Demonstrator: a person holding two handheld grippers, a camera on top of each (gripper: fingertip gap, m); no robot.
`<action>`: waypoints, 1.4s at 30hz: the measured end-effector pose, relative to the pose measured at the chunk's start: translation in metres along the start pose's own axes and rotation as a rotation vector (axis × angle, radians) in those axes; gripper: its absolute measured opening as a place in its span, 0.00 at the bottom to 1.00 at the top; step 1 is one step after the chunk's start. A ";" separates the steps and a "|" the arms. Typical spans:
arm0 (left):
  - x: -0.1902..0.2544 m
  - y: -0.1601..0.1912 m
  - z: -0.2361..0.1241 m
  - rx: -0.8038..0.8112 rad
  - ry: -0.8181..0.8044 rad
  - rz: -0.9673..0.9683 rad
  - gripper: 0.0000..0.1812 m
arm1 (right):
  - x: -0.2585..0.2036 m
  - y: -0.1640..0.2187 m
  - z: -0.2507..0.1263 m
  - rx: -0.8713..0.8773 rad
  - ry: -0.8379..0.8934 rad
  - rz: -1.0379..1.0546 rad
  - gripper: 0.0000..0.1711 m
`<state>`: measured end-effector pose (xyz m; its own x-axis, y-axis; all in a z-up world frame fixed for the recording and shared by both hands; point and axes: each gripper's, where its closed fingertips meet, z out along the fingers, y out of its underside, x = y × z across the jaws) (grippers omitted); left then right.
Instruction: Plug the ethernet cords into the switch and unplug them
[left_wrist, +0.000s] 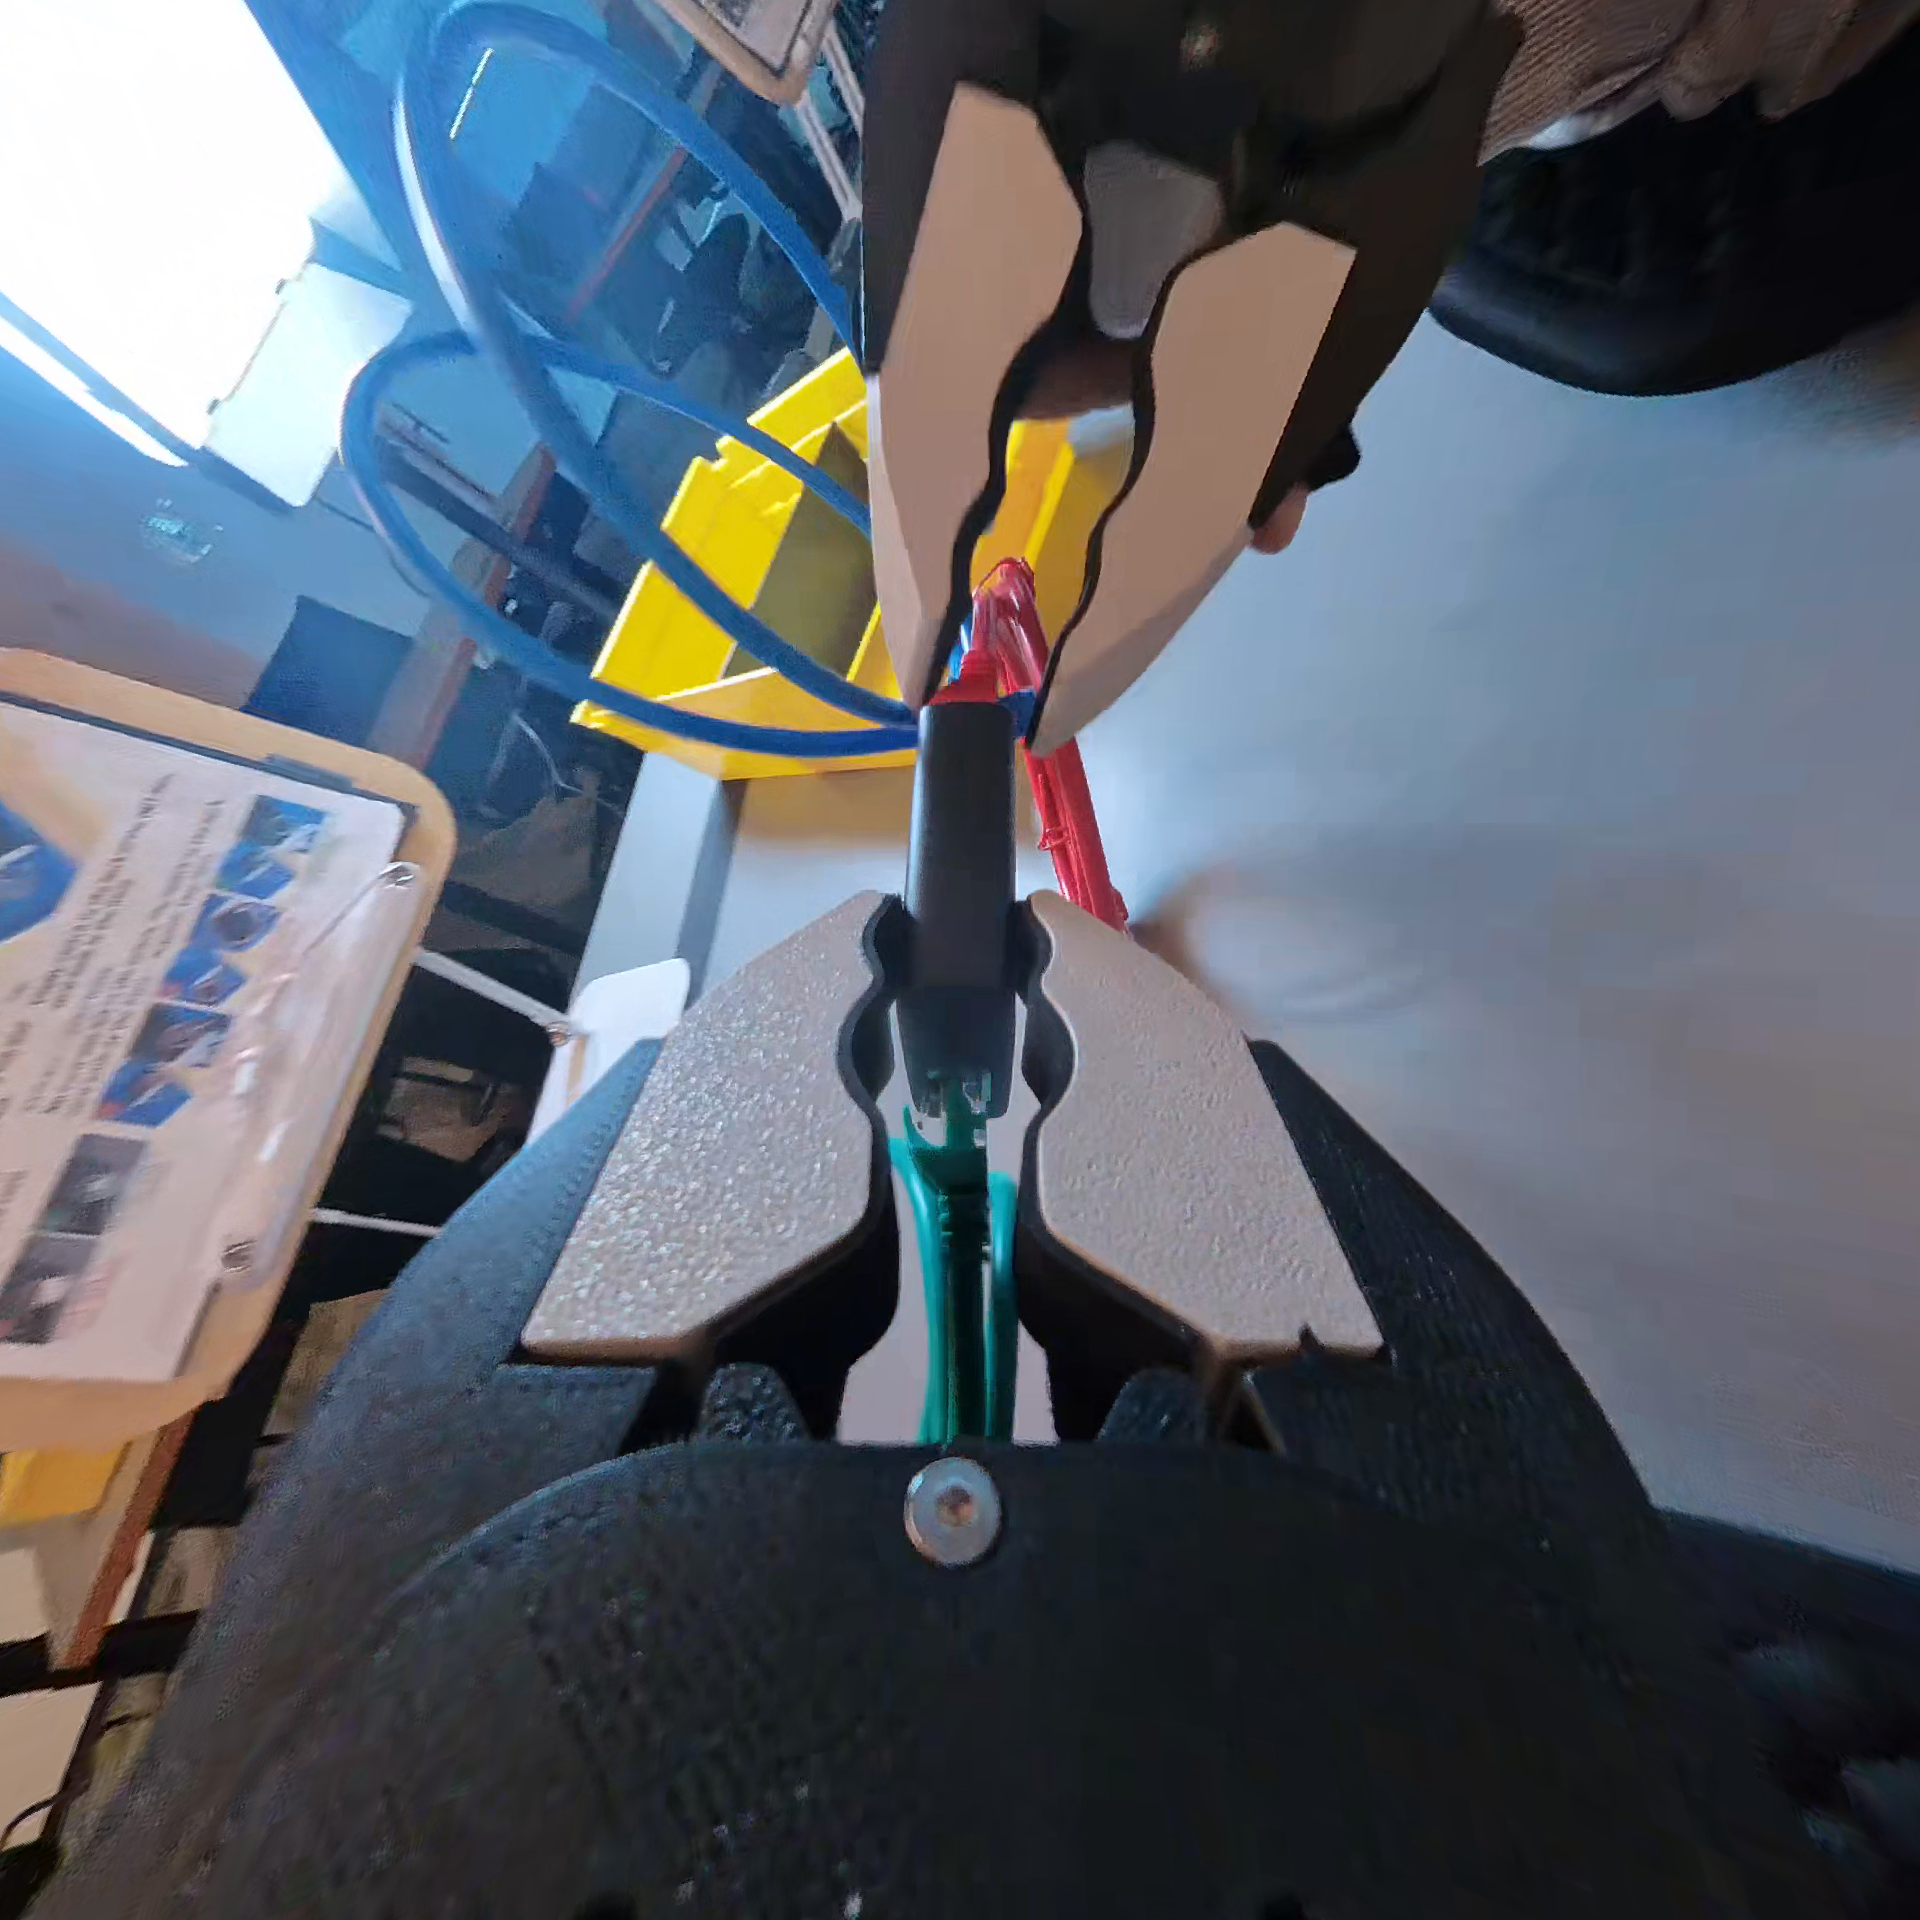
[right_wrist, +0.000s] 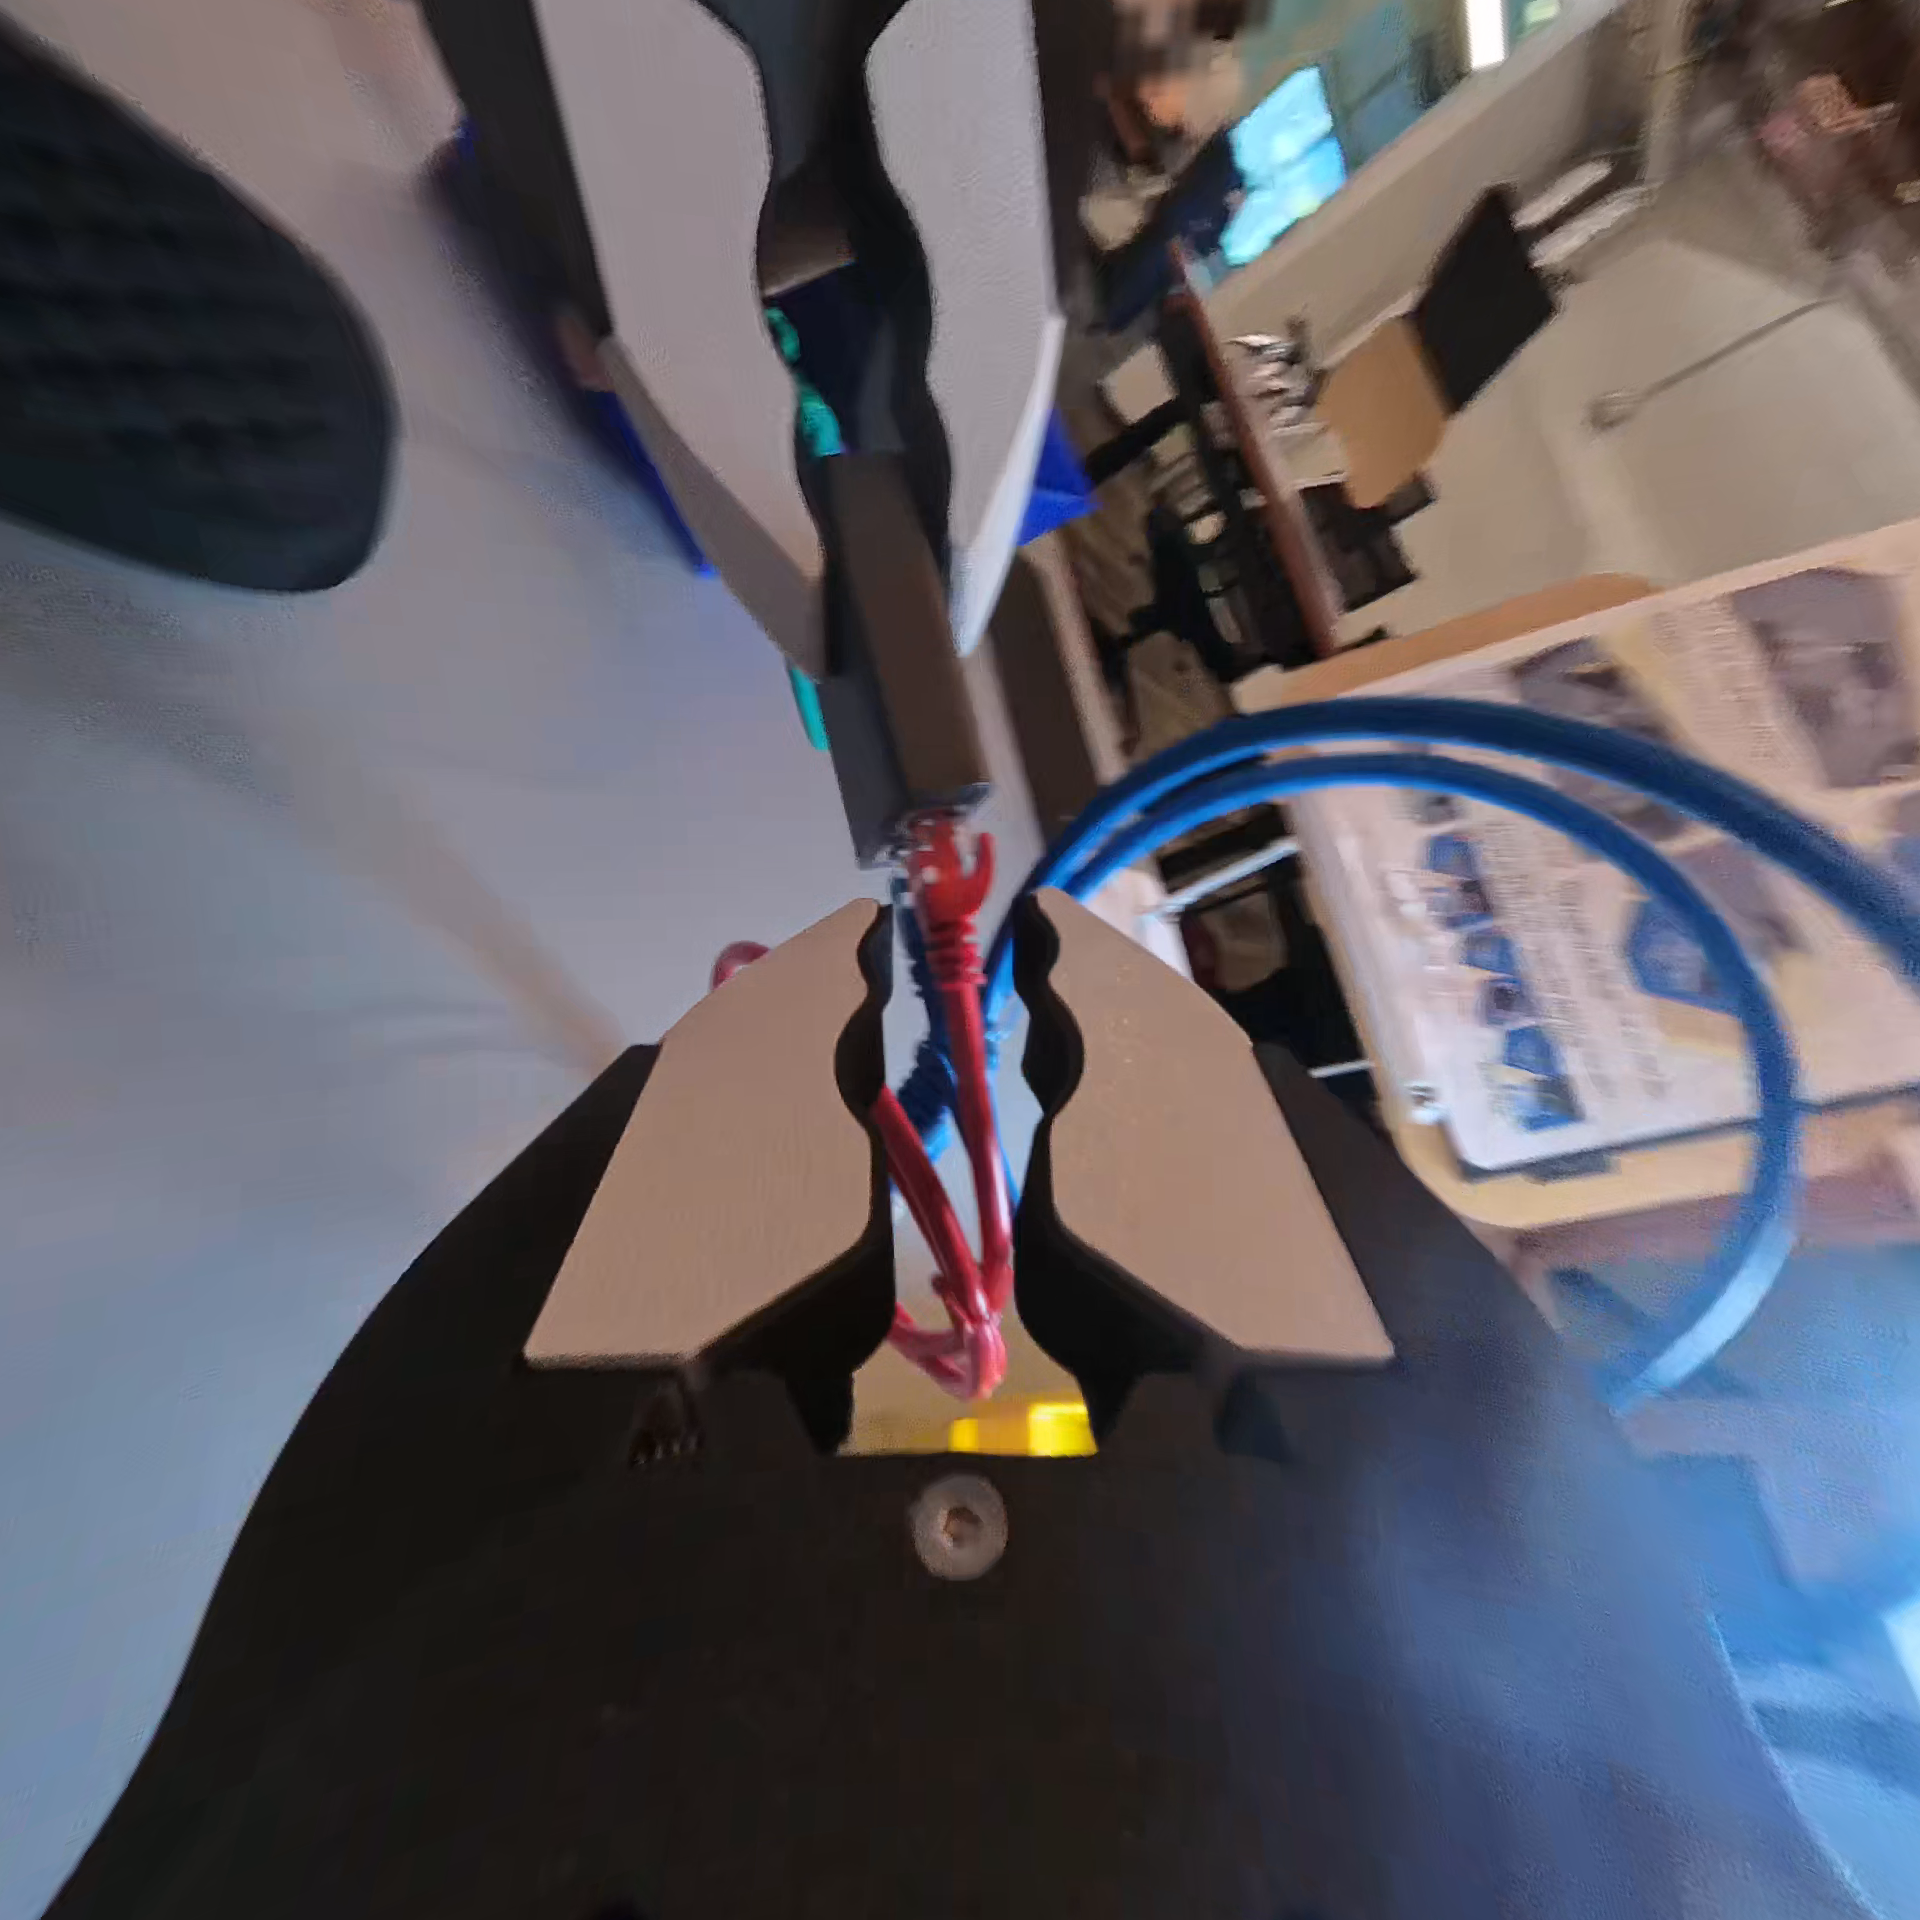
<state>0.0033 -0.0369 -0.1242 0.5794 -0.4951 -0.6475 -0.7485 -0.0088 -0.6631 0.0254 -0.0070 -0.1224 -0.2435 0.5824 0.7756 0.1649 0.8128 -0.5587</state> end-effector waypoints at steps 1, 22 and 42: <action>0.008 0.002 0.004 0.006 0.013 -0.010 0.11 | -0.011 0.005 0.002 0.002 -0.048 0.007 0.12; 0.062 0.043 0.026 -0.046 0.137 -0.025 0.12 | -0.073 0.017 0.020 0.084 -0.311 0.082 0.08; 0.076 0.056 0.026 -0.113 0.183 0.141 0.11 | -0.095 0.011 0.021 0.036 -0.362 -0.160 0.08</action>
<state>0.0135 -0.0521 -0.2202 0.4065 -0.6469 -0.6452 -0.8550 -0.0204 -0.5182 0.0307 -0.0541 -0.2083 -0.5855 0.4024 0.7038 0.0656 0.8888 -0.4536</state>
